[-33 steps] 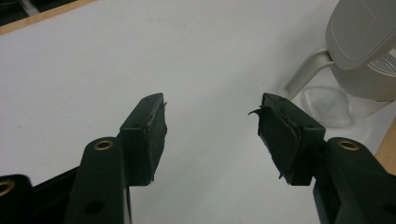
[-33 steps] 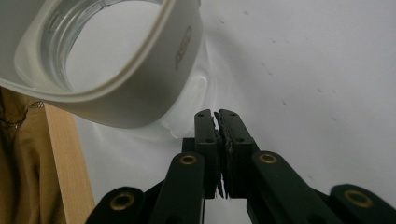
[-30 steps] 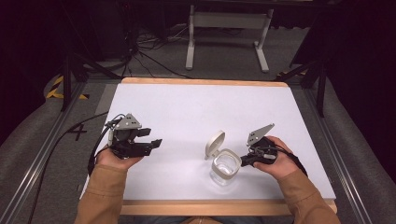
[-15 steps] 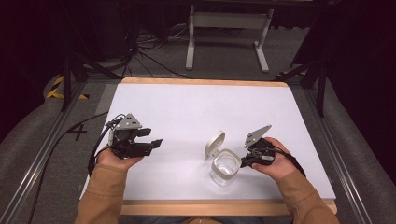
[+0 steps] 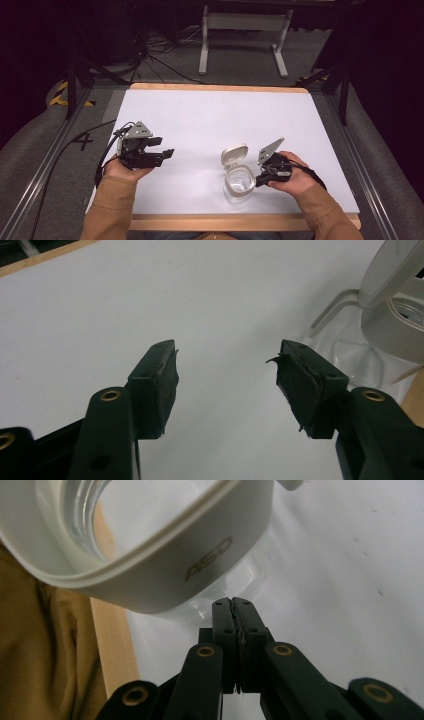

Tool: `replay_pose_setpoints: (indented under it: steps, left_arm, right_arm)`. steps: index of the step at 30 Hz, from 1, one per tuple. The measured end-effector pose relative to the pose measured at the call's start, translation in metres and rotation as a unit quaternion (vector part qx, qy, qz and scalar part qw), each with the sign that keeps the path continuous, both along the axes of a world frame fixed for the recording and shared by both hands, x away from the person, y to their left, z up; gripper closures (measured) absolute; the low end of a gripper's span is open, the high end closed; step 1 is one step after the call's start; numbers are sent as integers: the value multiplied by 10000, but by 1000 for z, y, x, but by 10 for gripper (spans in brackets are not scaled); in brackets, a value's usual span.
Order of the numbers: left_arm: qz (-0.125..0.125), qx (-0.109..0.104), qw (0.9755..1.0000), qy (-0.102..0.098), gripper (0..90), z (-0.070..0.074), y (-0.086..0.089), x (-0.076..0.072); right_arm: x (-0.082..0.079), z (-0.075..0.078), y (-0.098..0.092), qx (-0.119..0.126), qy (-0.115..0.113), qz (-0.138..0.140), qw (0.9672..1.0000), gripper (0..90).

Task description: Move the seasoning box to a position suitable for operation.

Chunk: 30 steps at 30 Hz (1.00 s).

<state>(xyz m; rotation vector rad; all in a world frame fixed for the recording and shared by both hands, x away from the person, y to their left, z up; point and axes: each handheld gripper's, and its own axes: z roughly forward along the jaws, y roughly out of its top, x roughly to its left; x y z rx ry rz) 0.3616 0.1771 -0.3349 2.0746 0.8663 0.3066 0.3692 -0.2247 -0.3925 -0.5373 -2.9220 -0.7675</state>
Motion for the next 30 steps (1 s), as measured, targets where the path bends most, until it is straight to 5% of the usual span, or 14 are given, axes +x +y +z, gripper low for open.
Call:
replay_pose_setpoints:
  steps: [23, 30]
  left_arm:
    - [-162, 7, 9999, 16, 414, -1, -11, 7]
    - [-184, -15, 9998, 37, 414, 0, -15, 9]
  right_arm:
    - [-15, 0, 12, 16, 136, 320, 9994, 887]
    - [-14, 6, 3, 184, -29, 65, 9998, 882]
